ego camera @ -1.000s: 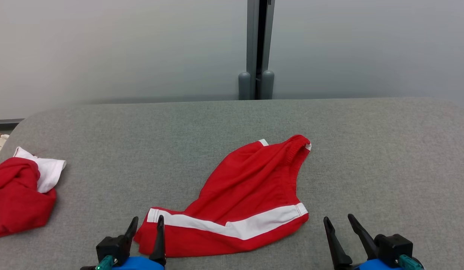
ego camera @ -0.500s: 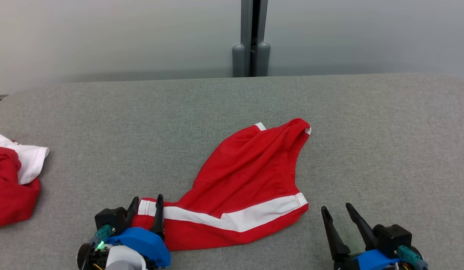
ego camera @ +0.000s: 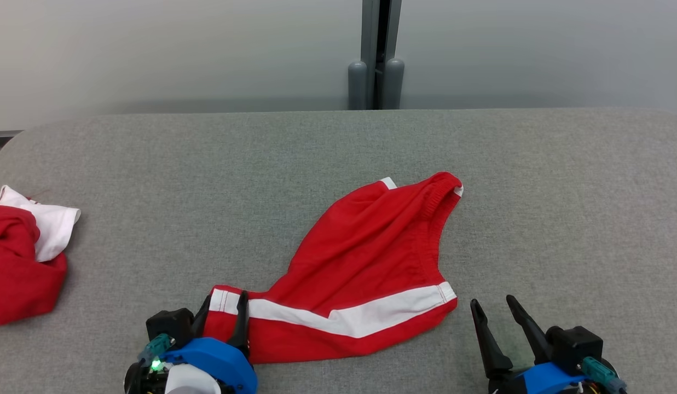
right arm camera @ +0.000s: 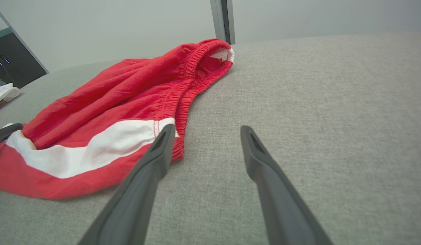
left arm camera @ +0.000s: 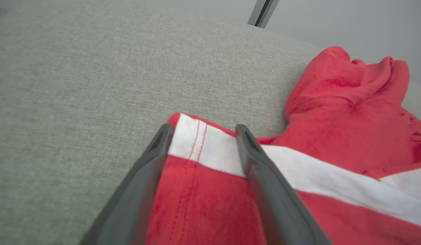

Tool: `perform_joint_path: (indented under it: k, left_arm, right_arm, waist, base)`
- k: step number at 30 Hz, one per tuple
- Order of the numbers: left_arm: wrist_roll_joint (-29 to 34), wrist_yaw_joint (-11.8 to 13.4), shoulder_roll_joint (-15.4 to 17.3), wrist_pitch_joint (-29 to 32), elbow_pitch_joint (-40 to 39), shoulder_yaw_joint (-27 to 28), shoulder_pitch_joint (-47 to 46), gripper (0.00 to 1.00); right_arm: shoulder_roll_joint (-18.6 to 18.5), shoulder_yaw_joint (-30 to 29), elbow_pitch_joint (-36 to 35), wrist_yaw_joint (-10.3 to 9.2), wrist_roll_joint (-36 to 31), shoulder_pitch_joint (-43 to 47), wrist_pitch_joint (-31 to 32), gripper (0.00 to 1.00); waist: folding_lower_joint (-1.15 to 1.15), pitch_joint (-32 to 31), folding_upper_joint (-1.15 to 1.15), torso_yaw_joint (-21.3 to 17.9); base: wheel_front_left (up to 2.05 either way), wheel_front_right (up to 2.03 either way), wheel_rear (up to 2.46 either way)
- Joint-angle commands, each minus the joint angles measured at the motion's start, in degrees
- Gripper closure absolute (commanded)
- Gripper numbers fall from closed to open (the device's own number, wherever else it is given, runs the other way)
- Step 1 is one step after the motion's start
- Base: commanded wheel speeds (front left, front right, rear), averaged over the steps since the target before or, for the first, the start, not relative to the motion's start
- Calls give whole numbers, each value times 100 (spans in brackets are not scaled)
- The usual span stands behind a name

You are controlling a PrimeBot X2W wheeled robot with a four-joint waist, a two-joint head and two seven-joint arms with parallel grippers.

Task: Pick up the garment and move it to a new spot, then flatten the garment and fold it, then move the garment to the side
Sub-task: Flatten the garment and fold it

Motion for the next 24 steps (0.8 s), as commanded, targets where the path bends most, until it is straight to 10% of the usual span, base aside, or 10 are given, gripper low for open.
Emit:
perform_joint_path:
  k: [1,9,17,19,24]
  left_arm:
    - [-111,-14,42,-26,15,-106,80,0]
    - [-428,-15,201,-26,-178,-505,104,2]
    - [-609,-15,320,-27,-172,-793,-32,66]
    - [-608,-15,331,-27,-197,-796,-47,100]
    - [-518,-15,337,-26,-336,-701,-34,100]
  right_arm:
    - [-9,-13,1,0,13,-57,-19,0]
    - [-9,35,12,0,48,-61,-19,0]
    - [-9,33,25,0,42,-61,-19,0]
    - [-8,27,17,0,43,-55,-19,0]
    - [-8,13,5,0,68,-76,-19,0]
  waist:
    - [-1,-8,0,23]
    - [-1,-34,0,73]
    - [-1,-13,0,67]
    - [-1,-11,0,75]
    - [-1,-19,0,134]
  base:
    - [0,0,0]
    - [0,0,0]
    - [0,0,0]
    - [0,0,0]
    - [0,0,0]
